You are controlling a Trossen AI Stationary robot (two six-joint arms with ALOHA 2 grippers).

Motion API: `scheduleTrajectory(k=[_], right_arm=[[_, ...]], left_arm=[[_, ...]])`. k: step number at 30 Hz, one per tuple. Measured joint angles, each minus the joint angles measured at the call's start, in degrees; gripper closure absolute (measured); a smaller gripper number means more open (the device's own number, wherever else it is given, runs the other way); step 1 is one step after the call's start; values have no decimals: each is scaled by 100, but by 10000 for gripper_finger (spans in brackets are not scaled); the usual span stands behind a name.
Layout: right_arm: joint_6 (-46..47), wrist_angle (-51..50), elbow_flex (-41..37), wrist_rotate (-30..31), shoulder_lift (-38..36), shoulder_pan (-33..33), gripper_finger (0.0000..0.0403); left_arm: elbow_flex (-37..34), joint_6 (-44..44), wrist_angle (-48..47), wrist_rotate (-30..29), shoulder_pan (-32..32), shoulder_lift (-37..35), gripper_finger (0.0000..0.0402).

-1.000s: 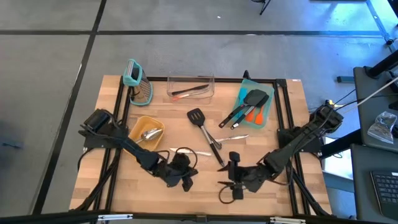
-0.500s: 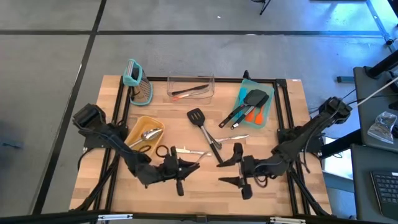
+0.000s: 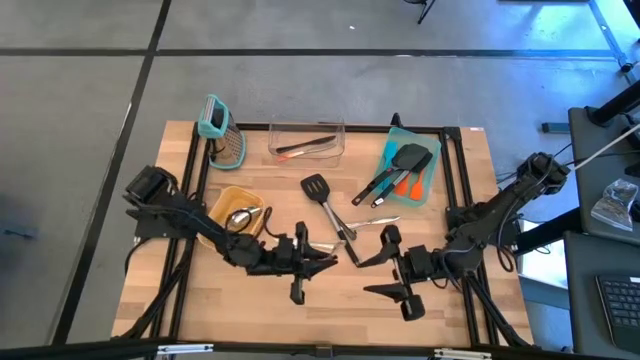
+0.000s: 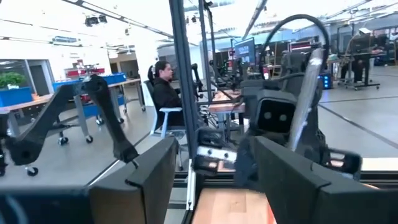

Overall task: Pick & Place Kitchen Items
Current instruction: Put the orange spatula into the green bin

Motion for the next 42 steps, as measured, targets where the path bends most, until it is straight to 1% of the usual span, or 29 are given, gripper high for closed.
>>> scheduleTrajectory(k=[3,9,16,20,27,30,36,39,42], right_arm=[[0,-10,0,6,2,-11,185],[25,-7,0,50,18,-48,185],[35,-40,-2,3,72,-48,185],[23,-9,-2,0,79,-48,185],[0,56,-2,-83,108,-95,186],[-1,233,-2,-146,164,-122,186],[-2,574,-2,-142,416,-136,187],[-2,598,-2,-144,437,-153,197],[-28,599,-2,-144,437,-155,220]], left_arm=[[162,66,-13,67,-4,195,381],[790,289,-7,626,-20,600,381],[1300,374,-16,496,-60,932,381],[1315,390,-109,354,-81,949,381],[1318,277,-207,326,-37,1004,381],[1319,131,-321,377,29,1004,381],[1318,181,-346,301,51,1004,381],[1318,263,-298,261,14,1004,381],[1318,270,-307,234,10,1004,381]])
